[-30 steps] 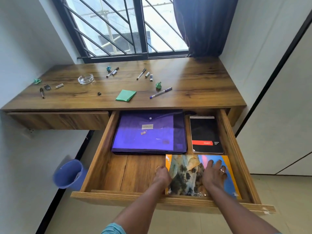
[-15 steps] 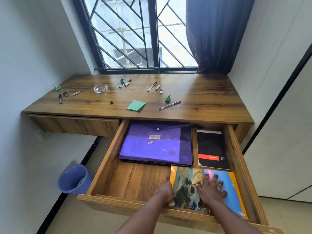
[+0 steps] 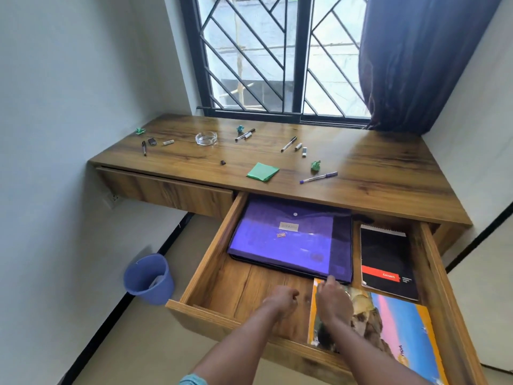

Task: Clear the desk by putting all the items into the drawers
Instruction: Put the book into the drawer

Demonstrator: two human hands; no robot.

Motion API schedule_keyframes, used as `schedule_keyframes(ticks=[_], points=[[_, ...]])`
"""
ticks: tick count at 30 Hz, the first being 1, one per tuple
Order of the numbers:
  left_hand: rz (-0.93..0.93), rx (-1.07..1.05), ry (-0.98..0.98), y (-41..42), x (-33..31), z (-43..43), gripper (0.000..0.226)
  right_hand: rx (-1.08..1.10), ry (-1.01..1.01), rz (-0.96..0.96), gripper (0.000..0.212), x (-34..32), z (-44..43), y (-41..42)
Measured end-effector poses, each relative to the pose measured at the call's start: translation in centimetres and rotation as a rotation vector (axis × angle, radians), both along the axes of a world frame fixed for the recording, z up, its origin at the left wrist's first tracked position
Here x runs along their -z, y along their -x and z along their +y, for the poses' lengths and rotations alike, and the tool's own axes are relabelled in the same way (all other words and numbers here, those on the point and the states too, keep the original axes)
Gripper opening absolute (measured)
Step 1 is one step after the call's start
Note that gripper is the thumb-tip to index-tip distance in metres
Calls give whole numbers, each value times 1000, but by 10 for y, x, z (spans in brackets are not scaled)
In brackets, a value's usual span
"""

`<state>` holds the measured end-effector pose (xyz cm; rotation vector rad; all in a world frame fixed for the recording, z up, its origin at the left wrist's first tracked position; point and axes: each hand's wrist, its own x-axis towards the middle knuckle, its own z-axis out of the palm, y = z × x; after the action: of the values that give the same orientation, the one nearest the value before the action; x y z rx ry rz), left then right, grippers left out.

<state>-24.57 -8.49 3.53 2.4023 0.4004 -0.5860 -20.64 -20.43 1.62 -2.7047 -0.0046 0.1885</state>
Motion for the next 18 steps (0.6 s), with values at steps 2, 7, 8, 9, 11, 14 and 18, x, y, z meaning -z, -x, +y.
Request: schedule_keyframes(ticks=[2, 7, 8, 9, 11, 14, 18], points=[[-82, 9, -26, 0, -4, 21, 35, -43, 52, -58, 30, -7, 30, 4], [-224, 21, -91, 7, -26, 93, 42, -77, 45, -118, 29, -18, 111, 7], [-228, 36, -117, 10, -33, 112, 45, -68, 18, -126, 28, -21, 130, 8], [-236, 46, -145, 12, -37, 131, 47, -63, 0, -134, 27, -23, 150, 11], [-270, 35, -165, 13, -45, 172, 50, -67, -6, -143, 27, -31, 193, 17], [-294, -2, -168, 17, -56, 232, 50, -60, -44, -150, 29, -47, 259, 22], [-337, -27, -194, 17, -71, 299, 51, -26, -129, -190, 32, -70, 331, 23]])
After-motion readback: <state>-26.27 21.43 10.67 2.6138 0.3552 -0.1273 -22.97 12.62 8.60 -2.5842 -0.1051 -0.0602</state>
